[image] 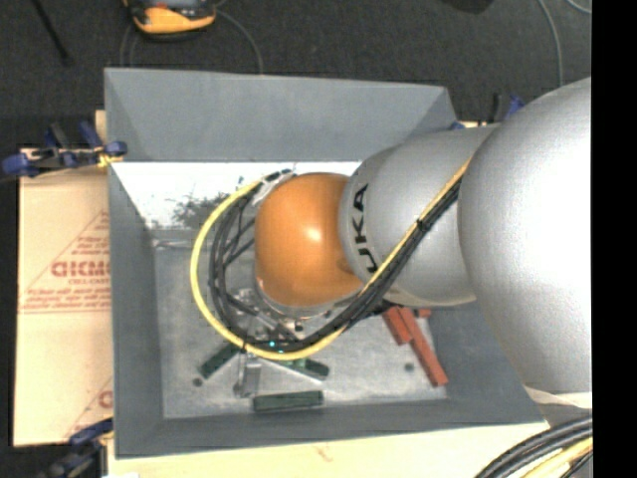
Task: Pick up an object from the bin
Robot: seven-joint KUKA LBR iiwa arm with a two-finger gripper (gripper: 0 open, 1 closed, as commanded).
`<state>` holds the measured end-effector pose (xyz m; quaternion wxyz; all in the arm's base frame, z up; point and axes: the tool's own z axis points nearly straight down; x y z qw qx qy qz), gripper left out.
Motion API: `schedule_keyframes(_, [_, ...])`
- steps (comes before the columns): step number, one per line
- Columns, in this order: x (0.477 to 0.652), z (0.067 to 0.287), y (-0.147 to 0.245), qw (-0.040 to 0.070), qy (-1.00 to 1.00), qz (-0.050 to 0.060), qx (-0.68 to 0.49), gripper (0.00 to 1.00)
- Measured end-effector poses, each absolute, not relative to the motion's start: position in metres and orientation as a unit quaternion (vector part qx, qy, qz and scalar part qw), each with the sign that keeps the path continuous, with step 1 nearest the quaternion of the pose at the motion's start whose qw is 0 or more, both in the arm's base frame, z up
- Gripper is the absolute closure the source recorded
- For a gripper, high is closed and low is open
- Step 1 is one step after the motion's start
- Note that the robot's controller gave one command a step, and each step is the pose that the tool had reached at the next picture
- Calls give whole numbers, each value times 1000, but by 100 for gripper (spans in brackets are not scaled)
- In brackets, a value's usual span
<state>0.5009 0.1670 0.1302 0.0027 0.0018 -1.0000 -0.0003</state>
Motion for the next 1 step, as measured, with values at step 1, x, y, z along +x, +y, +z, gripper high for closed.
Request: schedule_keyframes(1, [503, 134, 167, -1, -1000, -1, 0, 0])
